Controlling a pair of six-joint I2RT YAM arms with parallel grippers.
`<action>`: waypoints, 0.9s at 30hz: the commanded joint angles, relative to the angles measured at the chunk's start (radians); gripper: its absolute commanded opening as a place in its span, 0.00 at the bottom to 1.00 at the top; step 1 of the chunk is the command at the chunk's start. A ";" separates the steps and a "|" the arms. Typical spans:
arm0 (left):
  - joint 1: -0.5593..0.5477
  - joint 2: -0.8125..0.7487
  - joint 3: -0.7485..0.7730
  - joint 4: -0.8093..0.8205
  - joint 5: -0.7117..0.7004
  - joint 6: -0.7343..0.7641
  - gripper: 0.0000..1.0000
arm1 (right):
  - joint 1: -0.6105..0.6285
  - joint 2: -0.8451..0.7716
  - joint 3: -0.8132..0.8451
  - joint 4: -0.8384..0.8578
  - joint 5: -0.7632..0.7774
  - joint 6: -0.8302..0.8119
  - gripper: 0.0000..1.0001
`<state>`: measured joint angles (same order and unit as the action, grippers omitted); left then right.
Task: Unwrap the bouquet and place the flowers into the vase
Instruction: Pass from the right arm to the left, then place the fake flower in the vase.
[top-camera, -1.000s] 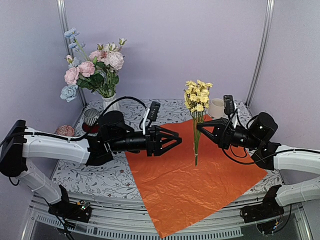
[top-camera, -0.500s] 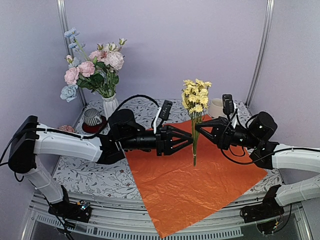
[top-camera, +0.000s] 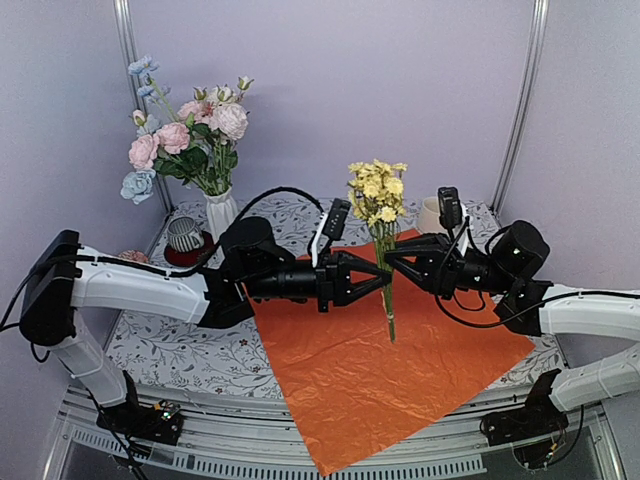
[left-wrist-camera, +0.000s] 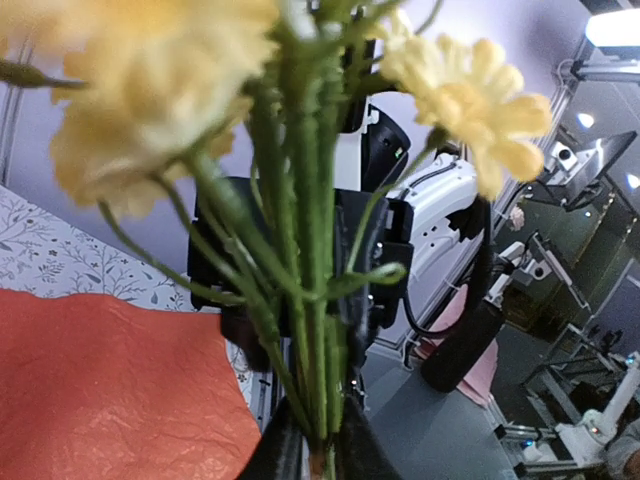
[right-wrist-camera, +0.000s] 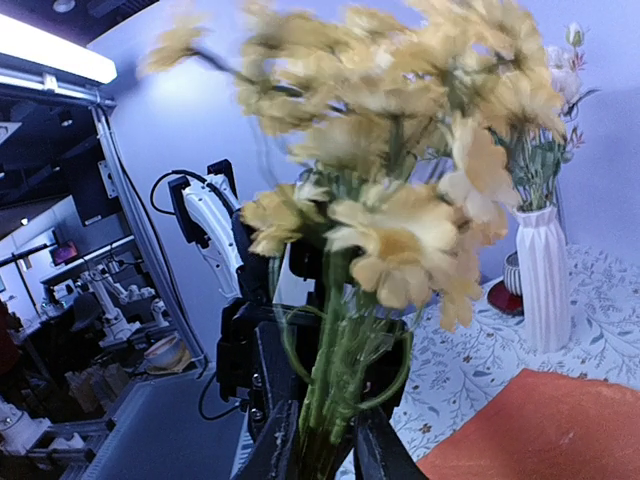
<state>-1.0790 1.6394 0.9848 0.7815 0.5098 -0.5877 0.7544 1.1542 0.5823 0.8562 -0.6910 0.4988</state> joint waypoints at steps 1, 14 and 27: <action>-0.011 -0.004 0.003 0.006 -0.007 0.035 0.08 | 0.003 0.011 0.018 0.018 0.023 -0.012 0.26; 0.072 -0.150 -0.155 -0.058 -0.121 0.060 0.00 | 0.002 -0.033 -0.040 -0.053 0.187 -0.064 0.59; 0.335 -0.478 -0.180 -0.529 -0.464 0.360 0.00 | -0.002 -0.031 -0.069 -0.131 0.523 -0.327 0.64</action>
<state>-0.8120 1.2335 0.8017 0.4103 0.2169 -0.3653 0.7544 1.0988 0.5091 0.7509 -0.3004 0.2985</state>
